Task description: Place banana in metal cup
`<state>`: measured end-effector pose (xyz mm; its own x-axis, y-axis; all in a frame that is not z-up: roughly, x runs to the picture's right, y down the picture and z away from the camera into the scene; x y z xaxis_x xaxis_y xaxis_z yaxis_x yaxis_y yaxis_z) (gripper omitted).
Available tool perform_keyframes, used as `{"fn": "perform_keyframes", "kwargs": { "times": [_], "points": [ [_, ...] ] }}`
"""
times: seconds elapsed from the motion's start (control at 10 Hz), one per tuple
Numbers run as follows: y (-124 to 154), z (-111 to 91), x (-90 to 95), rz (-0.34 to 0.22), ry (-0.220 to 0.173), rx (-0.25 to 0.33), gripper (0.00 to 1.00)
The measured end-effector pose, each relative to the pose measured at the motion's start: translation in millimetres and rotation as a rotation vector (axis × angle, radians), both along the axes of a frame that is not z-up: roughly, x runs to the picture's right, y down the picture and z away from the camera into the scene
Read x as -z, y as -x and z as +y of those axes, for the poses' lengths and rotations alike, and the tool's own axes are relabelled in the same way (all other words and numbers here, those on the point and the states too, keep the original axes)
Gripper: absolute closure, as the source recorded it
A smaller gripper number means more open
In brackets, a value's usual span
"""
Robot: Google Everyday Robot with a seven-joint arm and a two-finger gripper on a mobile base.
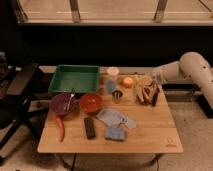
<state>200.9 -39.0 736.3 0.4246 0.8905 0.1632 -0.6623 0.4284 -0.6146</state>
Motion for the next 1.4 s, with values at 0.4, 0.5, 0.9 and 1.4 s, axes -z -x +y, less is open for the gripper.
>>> {"fn": "perform_keyframes", "kwargs": {
  "times": [0.4,0.5,0.9,1.4],
  "points": [
    [22,-10,-16.2,-0.068,-0.047,0.021,1.0],
    [37,-15,-23.6,-0.095,-0.059,0.028,1.0],
    [97,-35,-57.5,-0.212,-0.132,0.057,1.0],
    [112,-38,-93.2,-0.311,-0.2,-0.015,1.0]
  ]
}}
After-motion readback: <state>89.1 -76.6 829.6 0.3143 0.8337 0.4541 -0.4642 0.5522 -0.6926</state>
